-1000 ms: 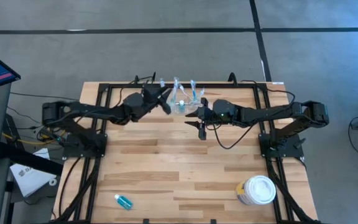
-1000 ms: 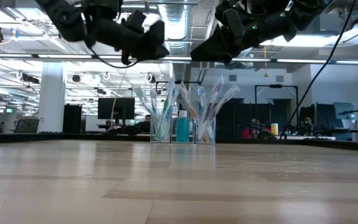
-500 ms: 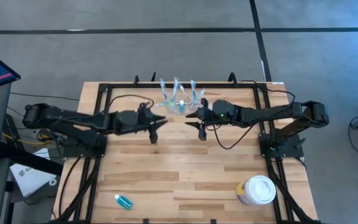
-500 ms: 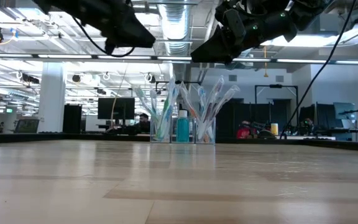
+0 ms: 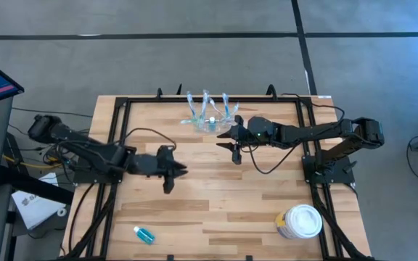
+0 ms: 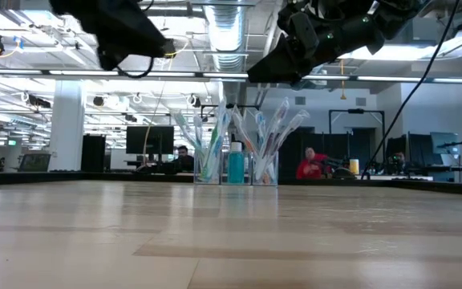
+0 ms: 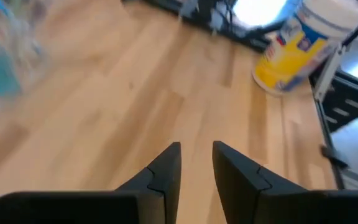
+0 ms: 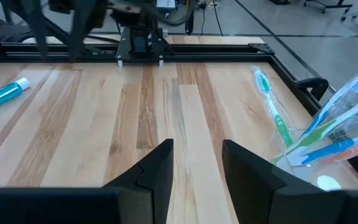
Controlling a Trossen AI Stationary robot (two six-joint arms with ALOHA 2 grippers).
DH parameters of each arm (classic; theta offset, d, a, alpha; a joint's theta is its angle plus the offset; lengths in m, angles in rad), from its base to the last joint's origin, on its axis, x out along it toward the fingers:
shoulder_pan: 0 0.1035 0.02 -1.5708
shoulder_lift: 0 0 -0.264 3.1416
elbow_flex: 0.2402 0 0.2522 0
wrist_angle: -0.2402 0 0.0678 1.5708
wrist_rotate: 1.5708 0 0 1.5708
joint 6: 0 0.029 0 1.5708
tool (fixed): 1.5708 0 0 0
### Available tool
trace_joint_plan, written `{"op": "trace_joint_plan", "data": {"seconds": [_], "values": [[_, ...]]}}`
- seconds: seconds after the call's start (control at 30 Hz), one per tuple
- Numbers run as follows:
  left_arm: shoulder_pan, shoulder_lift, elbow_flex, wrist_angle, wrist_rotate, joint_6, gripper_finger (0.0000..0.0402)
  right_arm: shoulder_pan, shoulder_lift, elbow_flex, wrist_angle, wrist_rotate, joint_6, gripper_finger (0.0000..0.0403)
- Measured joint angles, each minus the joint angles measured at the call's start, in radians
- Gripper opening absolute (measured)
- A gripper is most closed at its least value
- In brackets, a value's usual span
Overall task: Pick & Place toothbrushing station
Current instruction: Put the blue mouthwash into the transparent organizer
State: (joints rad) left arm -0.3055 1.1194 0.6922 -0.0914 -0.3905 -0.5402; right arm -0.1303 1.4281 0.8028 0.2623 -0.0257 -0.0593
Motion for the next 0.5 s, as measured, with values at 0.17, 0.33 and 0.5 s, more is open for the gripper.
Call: {"op": "trace_joint_plan", "data": {"seconds": [0.17, 0.33, 0.5], "values": [[-0.091, 0.0, 0.0, -0.092, 0.005, -0.192, 0.0085, 0.0, 0.0, 0.0, -0.009, 0.0, 0.011, 0.0127], [-0.187, 0.0, -0.014, -0.119, 0.054, -0.482, 0.0085, 0.0, 0.0, 0.0, -0.016, 0.0, 0.018, 0.0127], [-0.29, 0.001, -0.06, -0.117, 0.109, -0.764, 0.0085, 0.006, 0.0, 0.0, -0.018, 0.0, 0.018, 0.0127]]}}
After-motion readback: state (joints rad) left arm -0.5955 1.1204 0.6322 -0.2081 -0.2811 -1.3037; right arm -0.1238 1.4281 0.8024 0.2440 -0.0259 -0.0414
